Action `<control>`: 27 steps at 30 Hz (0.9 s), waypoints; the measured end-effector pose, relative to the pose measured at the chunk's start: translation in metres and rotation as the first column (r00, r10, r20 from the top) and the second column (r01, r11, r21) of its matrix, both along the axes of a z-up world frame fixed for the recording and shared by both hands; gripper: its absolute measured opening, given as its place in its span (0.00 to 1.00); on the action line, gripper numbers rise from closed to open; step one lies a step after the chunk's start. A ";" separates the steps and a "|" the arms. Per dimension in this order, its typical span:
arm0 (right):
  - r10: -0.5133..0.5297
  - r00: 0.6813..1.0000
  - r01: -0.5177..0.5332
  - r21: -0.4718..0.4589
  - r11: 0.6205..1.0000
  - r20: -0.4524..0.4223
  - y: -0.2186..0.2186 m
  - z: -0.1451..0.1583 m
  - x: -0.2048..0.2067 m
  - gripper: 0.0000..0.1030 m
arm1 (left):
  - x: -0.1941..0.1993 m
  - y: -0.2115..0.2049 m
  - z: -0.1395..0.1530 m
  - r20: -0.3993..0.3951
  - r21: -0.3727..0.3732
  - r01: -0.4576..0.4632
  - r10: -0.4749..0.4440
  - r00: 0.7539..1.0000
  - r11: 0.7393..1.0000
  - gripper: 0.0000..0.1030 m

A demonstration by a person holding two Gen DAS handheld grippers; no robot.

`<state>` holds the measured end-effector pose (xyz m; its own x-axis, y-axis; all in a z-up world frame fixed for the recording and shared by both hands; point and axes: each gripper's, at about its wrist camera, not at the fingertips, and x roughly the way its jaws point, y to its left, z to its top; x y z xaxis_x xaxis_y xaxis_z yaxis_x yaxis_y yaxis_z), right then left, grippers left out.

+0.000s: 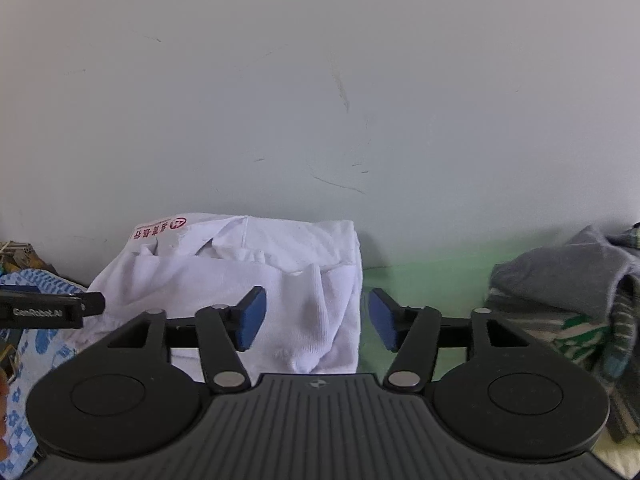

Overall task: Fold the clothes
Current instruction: 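Lower the white shirt onto the striped clothes stack and open both grippers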

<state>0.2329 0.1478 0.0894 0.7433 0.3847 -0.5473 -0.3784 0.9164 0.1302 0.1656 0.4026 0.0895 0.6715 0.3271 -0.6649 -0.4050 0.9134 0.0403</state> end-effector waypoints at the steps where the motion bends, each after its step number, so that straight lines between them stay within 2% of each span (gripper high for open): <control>1: 0.001 1.000 -0.001 0.000 1.000 -0.004 0.000 0.001 -0.004 0.65 | -0.004 -0.002 0.003 0.001 0.003 -0.010 0.010 1.000 1.000 0.99; 5: -0.002 1.000 0.002 0.000 1.000 -0.012 0.000 0.002 -0.024 0.69 | -0.024 -0.010 0.015 0.000 0.009 -0.024 0.024 1.000 1.000 0.99; 9: -0.017 1.000 0.017 0.004 1.000 -0.002 -0.003 0.003 -0.050 0.74 | -0.045 -0.019 0.014 -0.002 0.003 -0.018 0.018 1.000 1.000 0.99; 11: -0.025 1.000 0.025 0.006 1.000 0.002 -0.004 0.003 -0.064 0.80 | -0.054 -0.019 0.009 0.000 -0.029 -0.027 0.027 1.000 0.999 0.99; 16: -0.042 0.999 0.042 0.005 0.999 0.012 -0.009 0.004 -0.097 0.87 | -0.080 -0.025 -0.003 -0.009 -0.106 -0.063 0.063 0.998 0.992 0.99; 21: -0.050 0.999 0.051 -0.026 0.998 0.015 -0.019 0.002 -0.131 0.88 | -0.106 -0.036 -0.011 -0.020 -0.112 -0.093 0.091 0.996 0.989 0.99; 27: -0.087 0.996 0.085 -0.074 0.994 -0.034 -0.026 -0.004 -0.158 0.90 | -0.132 -0.059 -0.011 -0.020 -0.075 -0.069 0.068 0.998 0.995 0.99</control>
<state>0.0744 0.1216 0.0855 0.7508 0.2786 -0.5989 -0.2939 0.9529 0.0749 0.0340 0.3435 0.0790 0.6373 0.3201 -0.7010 -0.4663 0.8844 -0.0201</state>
